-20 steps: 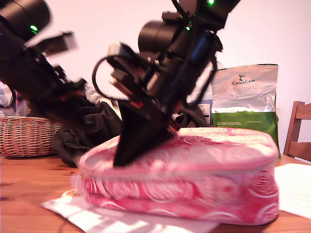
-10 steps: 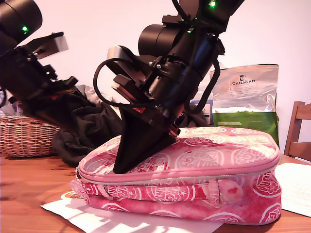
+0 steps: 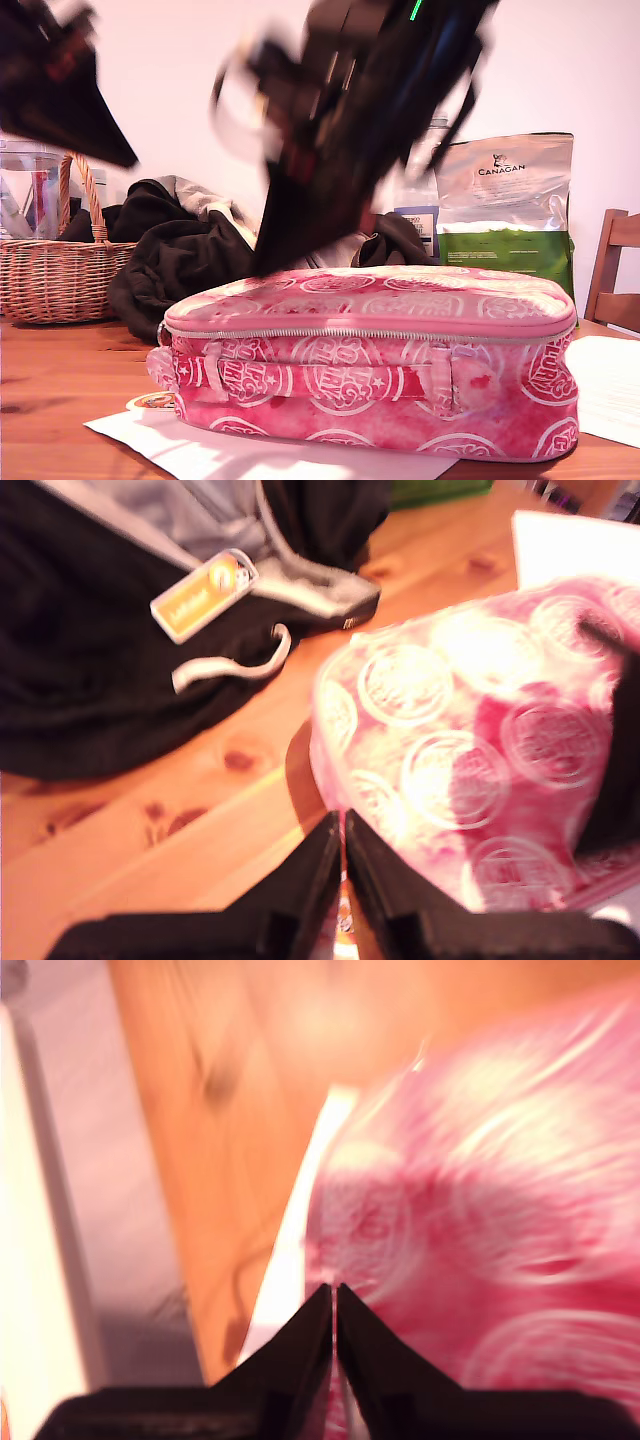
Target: Open the zipper in the zip bag in front of you
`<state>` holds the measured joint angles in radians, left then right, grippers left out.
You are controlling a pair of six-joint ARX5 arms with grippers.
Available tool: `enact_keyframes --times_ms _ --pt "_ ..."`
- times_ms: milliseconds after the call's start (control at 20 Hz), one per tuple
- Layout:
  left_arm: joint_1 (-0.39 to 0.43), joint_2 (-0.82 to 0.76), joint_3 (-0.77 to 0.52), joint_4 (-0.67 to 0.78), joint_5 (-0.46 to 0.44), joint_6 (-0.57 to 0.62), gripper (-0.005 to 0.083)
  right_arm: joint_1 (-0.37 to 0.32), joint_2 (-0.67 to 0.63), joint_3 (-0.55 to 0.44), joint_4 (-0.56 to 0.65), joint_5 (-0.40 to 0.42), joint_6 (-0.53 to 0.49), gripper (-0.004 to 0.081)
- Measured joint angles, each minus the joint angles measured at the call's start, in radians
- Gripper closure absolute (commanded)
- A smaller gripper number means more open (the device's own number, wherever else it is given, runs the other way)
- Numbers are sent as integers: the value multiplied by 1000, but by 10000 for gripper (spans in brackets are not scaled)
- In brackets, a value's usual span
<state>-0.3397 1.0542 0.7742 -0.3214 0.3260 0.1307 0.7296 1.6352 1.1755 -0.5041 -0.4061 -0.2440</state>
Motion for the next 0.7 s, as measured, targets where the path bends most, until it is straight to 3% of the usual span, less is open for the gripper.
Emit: enact_keyframes --times_ms 200,350,550,700 --pt "0 -137 -38 17 6 0 794 -14 -138 0 103 158 120 783" --pt "0 -214 -112 109 26 -10 795 -15 -209 -35 221 294 189 783" --pt "0 -283 -194 205 52 -37 794 -26 -404 -252 373 383 232 783" --pt "0 -363 -241 219 55 -54 795 -49 -586 -427 460 407 244 783"
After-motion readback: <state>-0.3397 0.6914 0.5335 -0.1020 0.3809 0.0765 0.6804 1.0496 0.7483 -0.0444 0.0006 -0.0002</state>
